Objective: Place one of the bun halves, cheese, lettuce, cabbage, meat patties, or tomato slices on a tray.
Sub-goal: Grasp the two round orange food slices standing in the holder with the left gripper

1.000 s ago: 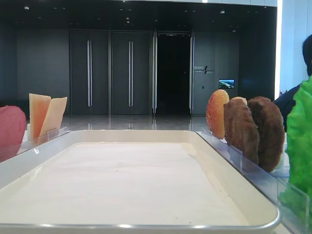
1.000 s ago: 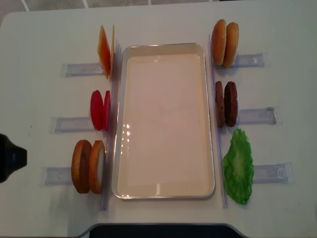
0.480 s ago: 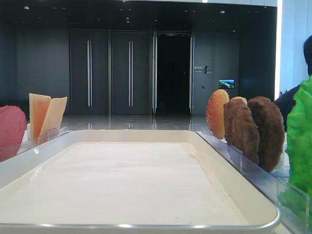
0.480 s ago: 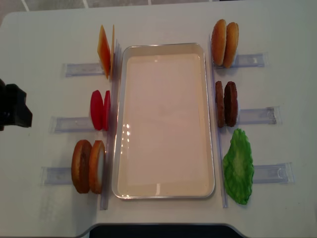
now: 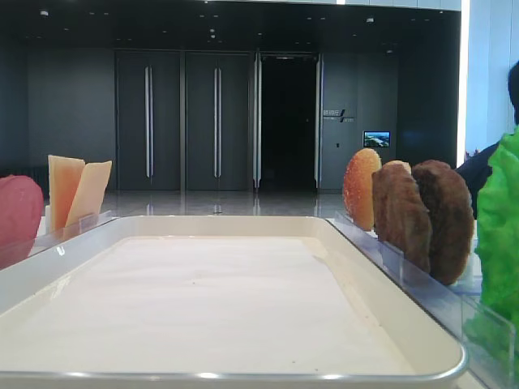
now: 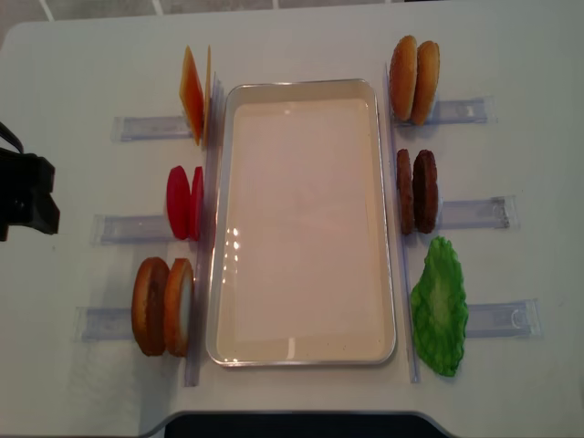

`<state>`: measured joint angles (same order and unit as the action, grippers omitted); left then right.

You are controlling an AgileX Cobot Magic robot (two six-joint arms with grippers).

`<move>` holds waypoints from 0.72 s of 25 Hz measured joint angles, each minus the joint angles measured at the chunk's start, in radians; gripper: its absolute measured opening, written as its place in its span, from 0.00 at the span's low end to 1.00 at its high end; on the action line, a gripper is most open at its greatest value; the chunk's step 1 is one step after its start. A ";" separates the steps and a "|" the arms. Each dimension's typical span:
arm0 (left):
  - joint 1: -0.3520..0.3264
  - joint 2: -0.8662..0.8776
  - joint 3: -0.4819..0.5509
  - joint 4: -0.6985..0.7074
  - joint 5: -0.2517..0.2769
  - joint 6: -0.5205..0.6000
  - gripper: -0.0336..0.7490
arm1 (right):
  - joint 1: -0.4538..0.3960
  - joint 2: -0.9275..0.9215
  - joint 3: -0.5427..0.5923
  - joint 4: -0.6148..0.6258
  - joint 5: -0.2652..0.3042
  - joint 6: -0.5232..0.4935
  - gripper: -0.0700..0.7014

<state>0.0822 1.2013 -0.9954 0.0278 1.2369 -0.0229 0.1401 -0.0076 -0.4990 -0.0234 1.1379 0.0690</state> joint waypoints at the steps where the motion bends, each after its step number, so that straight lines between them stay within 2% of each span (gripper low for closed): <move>1: -0.006 0.000 0.000 0.002 0.000 -0.008 0.67 | 0.000 0.000 0.000 0.000 0.000 0.000 0.77; 4: -0.072 0.000 0.000 0.036 0.000 -0.050 0.67 | 0.000 0.000 0.000 0.000 0.000 0.000 0.77; 7: -0.199 0.000 0.000 0.060 0.000 -0.131 0.67 | 0.000 0.000 0.000 0.000 0.000 0.000 0.77; 18: -0.553 0.001 0.000 0.124 -0.001 -0.508 0.67 | 0.000 0.000 0.000 0.000 0.000 0.000 0.77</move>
<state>-0.4706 1.2025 -0.9954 0.1523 1.2361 -0.5308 0.1401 -0.0076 -0.4990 -0.0234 1.1379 0.0690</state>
